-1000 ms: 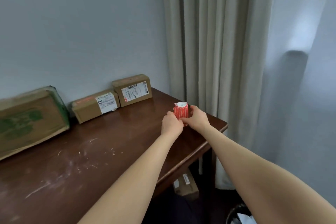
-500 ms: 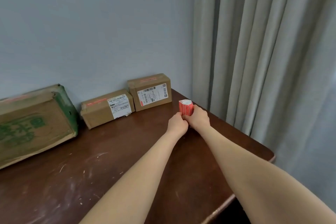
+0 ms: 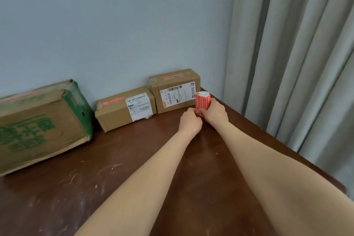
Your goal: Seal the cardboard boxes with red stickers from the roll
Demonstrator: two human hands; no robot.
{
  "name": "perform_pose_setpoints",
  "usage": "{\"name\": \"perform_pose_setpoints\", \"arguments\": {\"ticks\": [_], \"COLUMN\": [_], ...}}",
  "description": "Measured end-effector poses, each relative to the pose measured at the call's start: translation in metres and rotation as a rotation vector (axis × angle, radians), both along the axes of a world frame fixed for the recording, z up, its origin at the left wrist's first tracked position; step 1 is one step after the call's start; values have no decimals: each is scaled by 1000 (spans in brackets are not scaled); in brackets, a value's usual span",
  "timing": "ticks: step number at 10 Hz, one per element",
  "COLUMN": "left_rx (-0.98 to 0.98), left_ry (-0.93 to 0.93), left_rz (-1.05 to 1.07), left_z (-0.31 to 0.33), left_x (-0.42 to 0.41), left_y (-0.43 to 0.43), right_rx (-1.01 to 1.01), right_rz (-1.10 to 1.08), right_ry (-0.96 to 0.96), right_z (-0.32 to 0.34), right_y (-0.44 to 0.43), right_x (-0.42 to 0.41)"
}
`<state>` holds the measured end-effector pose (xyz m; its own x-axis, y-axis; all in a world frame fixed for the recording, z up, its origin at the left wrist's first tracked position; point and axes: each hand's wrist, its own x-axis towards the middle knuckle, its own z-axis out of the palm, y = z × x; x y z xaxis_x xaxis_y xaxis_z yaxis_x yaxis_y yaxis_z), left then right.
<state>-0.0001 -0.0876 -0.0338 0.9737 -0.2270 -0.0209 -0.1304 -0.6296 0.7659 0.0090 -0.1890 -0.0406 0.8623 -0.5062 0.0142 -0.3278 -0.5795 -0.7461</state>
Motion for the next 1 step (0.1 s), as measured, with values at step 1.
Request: {"name": "perform_pose_setpoints", "arguments": {"ticks": [1], "left_rx": [28], "left_ry": [-17], "left_rz": [11], "left_z": [1], "left_x": [-3], "left_y": [5], "right_rx": [-8], "right_rz": [4], "right_ry": [6], "right_z": [0], "right_y": [-2], "right_x": [-2]}}
